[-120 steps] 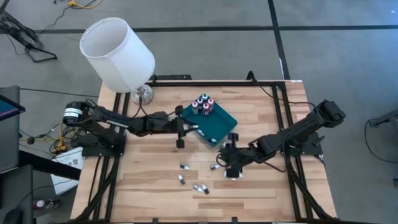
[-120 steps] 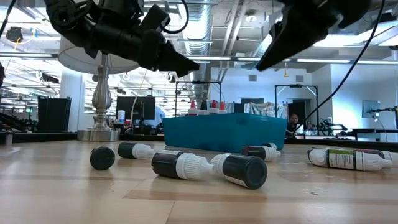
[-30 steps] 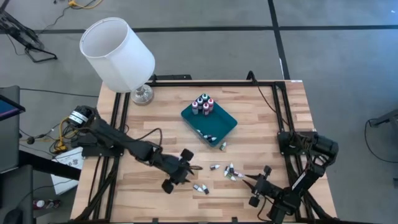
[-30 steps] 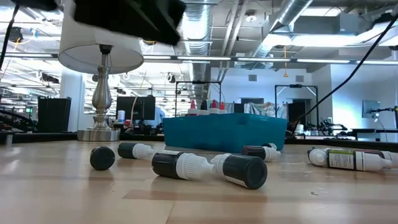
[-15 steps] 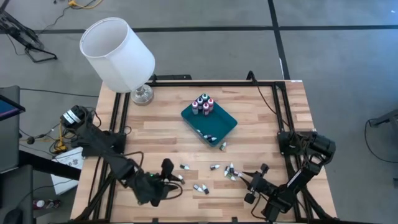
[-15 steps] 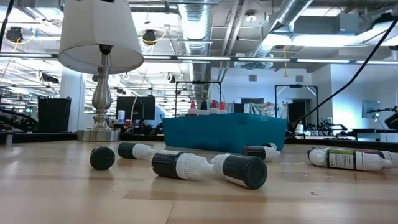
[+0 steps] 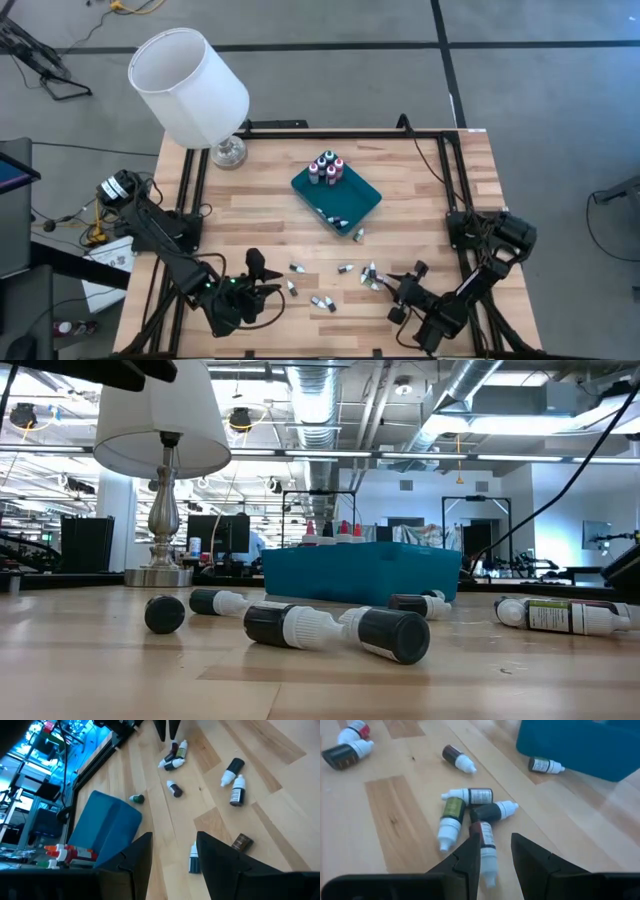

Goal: Pick & Place food coloring
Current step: Put the small red food coloring bottle into the blue bin

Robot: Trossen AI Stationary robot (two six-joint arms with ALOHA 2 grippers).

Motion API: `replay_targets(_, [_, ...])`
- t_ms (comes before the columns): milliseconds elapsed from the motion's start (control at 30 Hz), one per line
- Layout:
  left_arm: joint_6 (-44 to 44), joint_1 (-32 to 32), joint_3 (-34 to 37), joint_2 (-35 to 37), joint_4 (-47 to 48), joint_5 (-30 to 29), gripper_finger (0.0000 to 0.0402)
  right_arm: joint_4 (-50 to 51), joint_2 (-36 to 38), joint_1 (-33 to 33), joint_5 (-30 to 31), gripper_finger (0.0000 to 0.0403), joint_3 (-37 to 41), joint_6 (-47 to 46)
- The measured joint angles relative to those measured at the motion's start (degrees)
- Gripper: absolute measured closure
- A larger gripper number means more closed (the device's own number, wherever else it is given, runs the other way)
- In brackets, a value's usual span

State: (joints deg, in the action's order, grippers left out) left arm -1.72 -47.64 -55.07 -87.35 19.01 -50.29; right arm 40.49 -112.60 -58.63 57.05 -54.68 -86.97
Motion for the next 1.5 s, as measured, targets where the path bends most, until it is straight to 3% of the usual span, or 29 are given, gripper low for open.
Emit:
replay_targets(233, [0.3, 0.0, 0.0, 0.0, 0.1, 0.0, 0.0253, -6.4, 0.0, 0.3, -0.8, 0.0301, 4.2, 0.0])
replay_targets(767, [2.3, 0.0, 0.0, 0.0, 2.0, -0.1, 0.0253, -5.7, 0.0, 2.3, -1.3, 0.0296, 4.3, 2.6])
replay_targets(1233, [3.5, 0.1, 0.0, 0.0, 2.6, -0.1, 0.0253, -5.4, 0.2, 6.4, -4.6, 0.0218, 4.3, 3.4])
replay_targets(1500, [5.1, 0.1, 0.0, 0.0, 3.4, -0.1, 0.0253, -5.6, 0.2, 6.6, -5.1, 0.0244, 4.2, 4.9])
